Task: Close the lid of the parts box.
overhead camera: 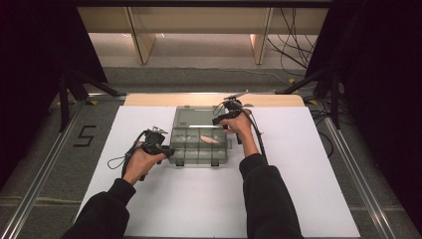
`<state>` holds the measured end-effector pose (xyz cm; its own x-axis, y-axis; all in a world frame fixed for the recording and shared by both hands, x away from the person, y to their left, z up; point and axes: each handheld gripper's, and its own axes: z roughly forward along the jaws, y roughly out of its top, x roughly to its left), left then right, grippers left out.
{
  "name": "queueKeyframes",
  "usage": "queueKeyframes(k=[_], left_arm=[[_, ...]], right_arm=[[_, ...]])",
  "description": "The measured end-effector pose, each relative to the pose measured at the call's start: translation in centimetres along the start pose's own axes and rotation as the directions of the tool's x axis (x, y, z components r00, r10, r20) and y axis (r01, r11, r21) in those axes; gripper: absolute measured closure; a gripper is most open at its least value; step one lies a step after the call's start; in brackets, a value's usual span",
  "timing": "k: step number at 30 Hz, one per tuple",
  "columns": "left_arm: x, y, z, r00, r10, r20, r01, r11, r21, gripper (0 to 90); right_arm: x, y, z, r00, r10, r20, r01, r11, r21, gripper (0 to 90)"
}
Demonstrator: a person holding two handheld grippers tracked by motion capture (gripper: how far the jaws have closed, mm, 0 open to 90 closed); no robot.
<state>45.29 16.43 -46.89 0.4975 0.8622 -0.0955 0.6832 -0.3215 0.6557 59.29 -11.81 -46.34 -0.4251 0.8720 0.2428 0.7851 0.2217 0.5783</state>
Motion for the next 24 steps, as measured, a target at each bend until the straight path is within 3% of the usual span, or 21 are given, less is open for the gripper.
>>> queueKeyframes(k=[3,5,7,11,14,15,19,20,24], left_arm=[[0.02,0.00,0.00,1.0000,-0.001,0.001,0.001,1.0000,0.000,68.7],[0.02,0.00,0.00,1.0000,0.001,0.001,-0.001,1.0000,0.001,68.7],[0.00,0.00,-0.02,1.0000,0.001,-0.002,-0.001,1.0000,0.002,68.7],[0.00,0.00,-0.04,1.0000,0.007,0.000,-0.007,1.0000,0.006,68.6],[0.11,0.00,-0.08,0.9998,0.018,0.003,-0.018,0.9998,0.012,68.5],[0.19,0.01,-0.14,0.9996,0.029,0.004,-0.029,0.9994,0.020,68.5],[0.27,-0.03,-0.11,0.9995,0.031,0.010,-0.031,0.9994,0.018,68.3],[0.31,0.06,-0.23,0.9994,0.030,0.015,-0.031,0.9988,0.039,68.3],[0.30,-0.02,-0.12,0.9992,0.038,0.011,-0.039,0.9990,0.023,68.2]], right_arm=[[-0.25,-0.05,0.15,0.9997,-0.022,-0.006,0.022,1.000,0.000,30.7],[0.08,-0.09,0.23,0.9998,0.019,-0.010,-0.019,1.000,0.016,30.7],[-0.10,-0.09,0.37,0.9999,-0.007,-0.015,0.008,1.000,0.008,31.0],[0.14,-0.16,0.43,0.9995,0.025,-0.016,-0.025,0.999,0.024,31.1],[0.03,-0.20,0.50,0.9994,0.032,-0.008,-0.032,0.999,0.033,31.7],[-0.14,-0.20,0.66,0.9997,0.014,-0.021,-0.014,1.000,0.027,31.8],[-0.14,-0.25,0.65,0.9991,0.036,-0.020,-0.035,0.998,0.042,32.1],[-0.08,-0.26,0.62,0.9989,0.043,-0.016,-0.042,0.998,0.043,32.3],[-0.23,-0.28,0.65,0.9986,0.046,-0.025,-0.045,0.998,0.043,32.9]])
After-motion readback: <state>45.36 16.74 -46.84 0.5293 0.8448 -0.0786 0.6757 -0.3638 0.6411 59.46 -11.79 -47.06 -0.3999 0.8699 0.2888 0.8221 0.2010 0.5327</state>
